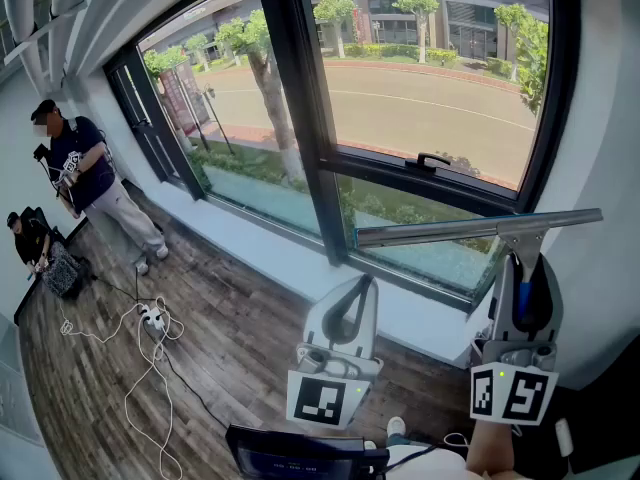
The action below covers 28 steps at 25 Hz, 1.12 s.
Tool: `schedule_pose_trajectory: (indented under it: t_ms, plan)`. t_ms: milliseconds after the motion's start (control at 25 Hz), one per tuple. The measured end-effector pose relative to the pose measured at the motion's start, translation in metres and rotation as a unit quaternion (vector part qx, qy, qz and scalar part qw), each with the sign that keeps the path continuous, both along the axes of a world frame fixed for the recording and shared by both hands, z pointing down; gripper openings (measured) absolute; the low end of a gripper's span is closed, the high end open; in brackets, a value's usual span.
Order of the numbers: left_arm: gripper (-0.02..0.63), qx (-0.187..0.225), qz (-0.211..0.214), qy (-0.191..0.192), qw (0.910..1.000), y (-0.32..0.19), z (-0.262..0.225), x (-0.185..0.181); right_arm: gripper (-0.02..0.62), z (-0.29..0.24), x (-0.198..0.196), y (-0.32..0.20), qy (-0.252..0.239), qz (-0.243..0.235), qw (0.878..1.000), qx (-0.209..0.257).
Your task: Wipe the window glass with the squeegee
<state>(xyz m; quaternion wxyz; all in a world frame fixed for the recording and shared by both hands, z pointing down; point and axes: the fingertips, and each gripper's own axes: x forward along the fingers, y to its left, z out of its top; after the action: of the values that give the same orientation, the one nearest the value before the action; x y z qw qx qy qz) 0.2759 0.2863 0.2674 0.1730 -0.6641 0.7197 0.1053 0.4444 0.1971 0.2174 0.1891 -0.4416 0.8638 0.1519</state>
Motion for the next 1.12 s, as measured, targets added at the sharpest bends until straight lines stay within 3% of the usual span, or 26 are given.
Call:
schedule_pose_trajectory:
  t_ms: [1120]
  plan:
    - [0.002, -0.009, -0.055, 0.021, 0.9982, -0.021, 0.016, -0.03, 0.149, 0.002, -0.032, -0.046, 0.006, -0.035, 0.999, 0.001]
